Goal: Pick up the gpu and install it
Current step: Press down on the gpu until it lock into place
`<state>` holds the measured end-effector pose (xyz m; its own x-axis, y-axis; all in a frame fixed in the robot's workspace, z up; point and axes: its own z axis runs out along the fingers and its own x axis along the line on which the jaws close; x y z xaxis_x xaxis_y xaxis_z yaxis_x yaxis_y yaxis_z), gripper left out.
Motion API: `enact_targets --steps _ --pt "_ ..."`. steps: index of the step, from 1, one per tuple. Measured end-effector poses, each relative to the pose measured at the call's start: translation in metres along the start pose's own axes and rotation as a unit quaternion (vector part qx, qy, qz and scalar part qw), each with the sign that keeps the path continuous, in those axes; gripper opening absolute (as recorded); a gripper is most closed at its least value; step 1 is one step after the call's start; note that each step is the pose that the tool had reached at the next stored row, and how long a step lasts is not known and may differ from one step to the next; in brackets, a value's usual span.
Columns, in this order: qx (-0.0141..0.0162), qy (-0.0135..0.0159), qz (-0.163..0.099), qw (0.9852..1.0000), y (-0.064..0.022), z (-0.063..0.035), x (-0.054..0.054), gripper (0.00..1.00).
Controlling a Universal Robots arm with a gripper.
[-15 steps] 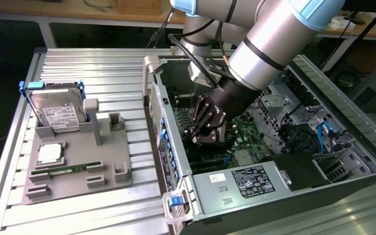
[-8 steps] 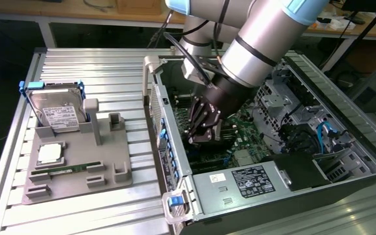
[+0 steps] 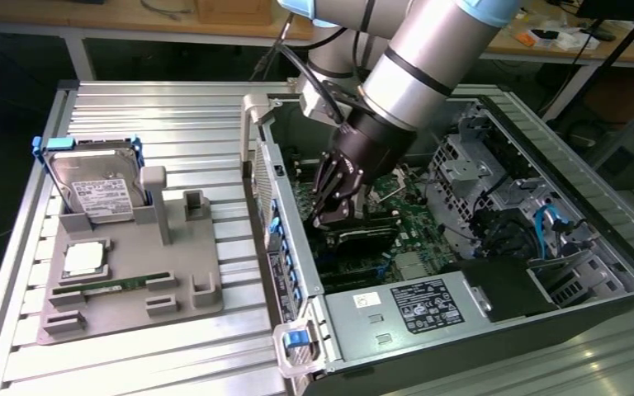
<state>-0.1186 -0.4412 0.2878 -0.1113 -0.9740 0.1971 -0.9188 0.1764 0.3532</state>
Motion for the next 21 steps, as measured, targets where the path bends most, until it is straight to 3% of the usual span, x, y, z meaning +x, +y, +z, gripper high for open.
enact_targets --steps 2,5,8,10,11,13,14,16,19,21 --pt "0.0003 0.002 0.001 1.0 0.0003 0.0005 -0.002 0.11" --pt "-0.0002 0.0024 0.0 1.0 -0.0002 0.0019 -0.003 0.11" --pt "-0.0038 0.0038 0.0 1.0 -0.0013 0.0034 -0.001 0.11" --pt "-0.0081 0.0075 0.0 0.9999 -0.0027 0.0035 0.0 0.11" --pt "-0.011 0.0103 0.001 0.9999 -0.0044 0.0032 0.0 0.11" --pt "-0.0199 0.02 0.003 0.9996 -0.0092 0.001 0.002 0.11" --pt "-0.0241 0.0228 0.003 0.9994 -0.0117 0.0001 0.001 0.11" --pt "-0.0321 0.0255 0.002 0.9992 -0.0172 -0.0021 0.001 0.11" --pt "-0.04 0.0265 0.002 0.9988 -0.0205 -0.004 -0.002 0.11" --pt "-0.0479 0.0272 0.003 0.9985 -0.021 -0.0048 -0.005 0.11"
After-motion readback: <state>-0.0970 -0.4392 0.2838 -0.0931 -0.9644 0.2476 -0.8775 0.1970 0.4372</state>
